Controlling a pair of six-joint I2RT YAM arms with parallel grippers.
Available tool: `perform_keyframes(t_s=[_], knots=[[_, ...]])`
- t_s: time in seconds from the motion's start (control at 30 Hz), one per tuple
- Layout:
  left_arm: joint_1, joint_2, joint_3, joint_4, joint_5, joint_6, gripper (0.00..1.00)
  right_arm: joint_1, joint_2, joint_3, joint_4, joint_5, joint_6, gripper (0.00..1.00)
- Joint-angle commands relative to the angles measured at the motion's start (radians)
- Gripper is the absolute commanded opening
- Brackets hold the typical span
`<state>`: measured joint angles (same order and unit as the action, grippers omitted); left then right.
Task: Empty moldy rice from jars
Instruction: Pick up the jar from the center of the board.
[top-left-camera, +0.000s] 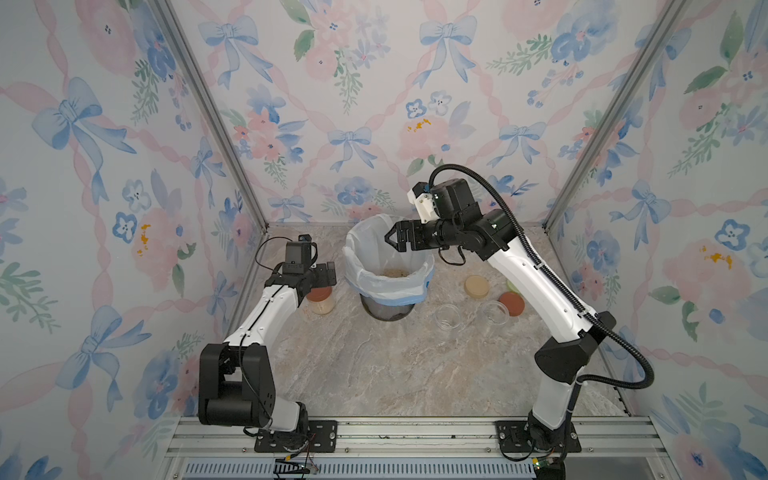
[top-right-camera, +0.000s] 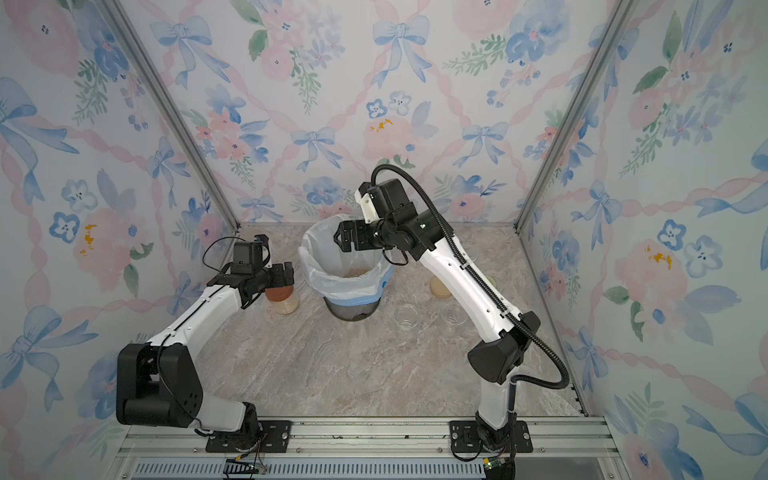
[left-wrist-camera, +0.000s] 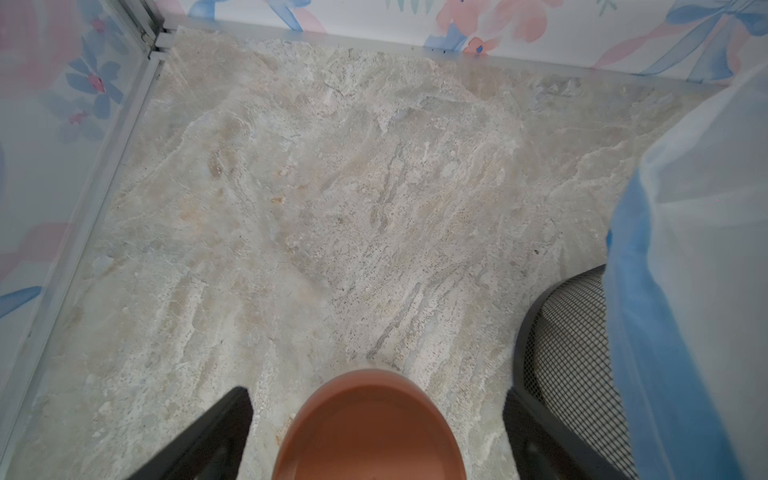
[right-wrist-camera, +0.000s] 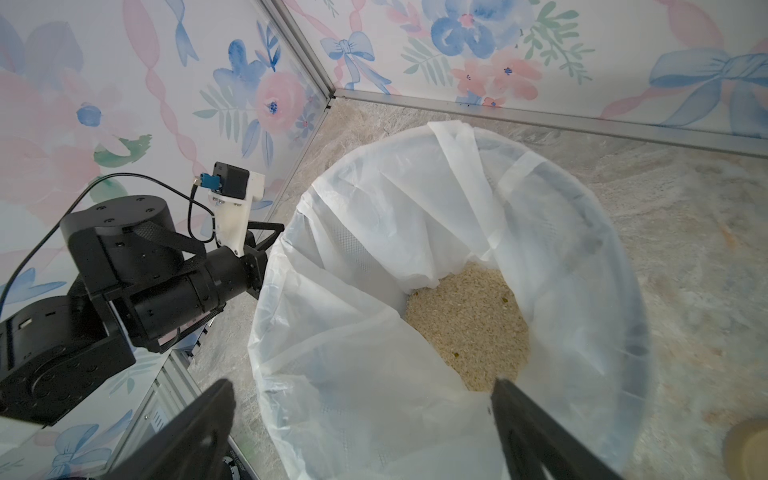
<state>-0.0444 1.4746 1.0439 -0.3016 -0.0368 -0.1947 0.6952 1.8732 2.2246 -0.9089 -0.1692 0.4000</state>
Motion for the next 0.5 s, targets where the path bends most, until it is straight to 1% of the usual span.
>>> perform_keyframes(t_s=[0.0, 0.13, 0.47], knots=[[0.005, 0.041, 0.023, -0.095, 0.025, -0.015, 0.98, -0.001, -0.038, 0.0, -0.018, -0.003, -0.017, 0.97], [0.005, 0.055, 0.031, -0.139, 0.035, -0.013, 0.98, -0.004, -0.04, -0.004, -0.018, -0.003, -0.018, 0.97], [0.001, 0.055, -0.007, -0.149, 0.047, -0.01, 0.98, -0.006, -0.049, -0.032, 0.002, -0.006, -0.011, 0.97]])
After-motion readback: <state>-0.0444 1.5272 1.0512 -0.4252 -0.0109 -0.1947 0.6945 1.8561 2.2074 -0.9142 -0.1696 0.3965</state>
